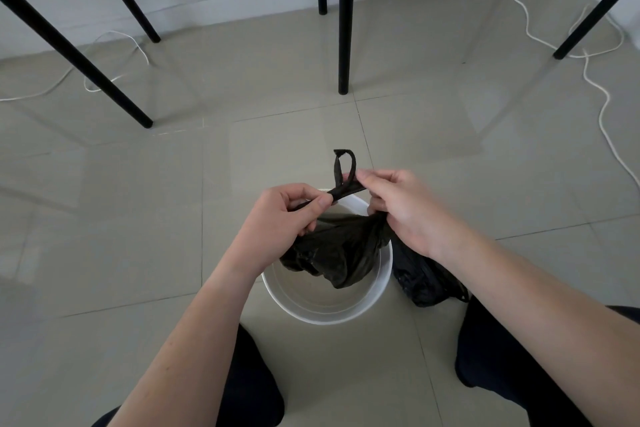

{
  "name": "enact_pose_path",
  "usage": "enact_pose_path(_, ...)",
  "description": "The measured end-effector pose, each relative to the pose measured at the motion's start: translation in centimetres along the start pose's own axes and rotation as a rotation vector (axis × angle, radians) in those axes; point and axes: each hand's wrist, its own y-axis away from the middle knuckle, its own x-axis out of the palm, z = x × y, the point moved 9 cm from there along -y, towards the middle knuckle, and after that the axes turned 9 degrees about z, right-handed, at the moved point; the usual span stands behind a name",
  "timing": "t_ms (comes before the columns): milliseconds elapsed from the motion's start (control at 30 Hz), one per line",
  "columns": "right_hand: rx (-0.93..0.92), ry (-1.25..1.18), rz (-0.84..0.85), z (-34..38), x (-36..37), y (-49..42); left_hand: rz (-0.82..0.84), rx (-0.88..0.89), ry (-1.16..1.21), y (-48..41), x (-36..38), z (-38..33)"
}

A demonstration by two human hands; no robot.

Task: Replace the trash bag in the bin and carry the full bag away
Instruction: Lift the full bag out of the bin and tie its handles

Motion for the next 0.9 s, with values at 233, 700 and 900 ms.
enact_pose_path(233,0.024,0.012,0.190,1.2,1.6,0.5,-0.026,0.029,0.025,0.1,-0.2,-0.6)
enact_pose_path(700,-0.019,-0.411,0.085,0.6,0.8,0.1,0.121,-0.070,-0.018,0.1,1.0,0.3)
enact_pose_path(900,0.024,-0.595,0.256,0.9,1.8,0.4,0.139,-0.094,0.122,0.0,0.2,0.5)
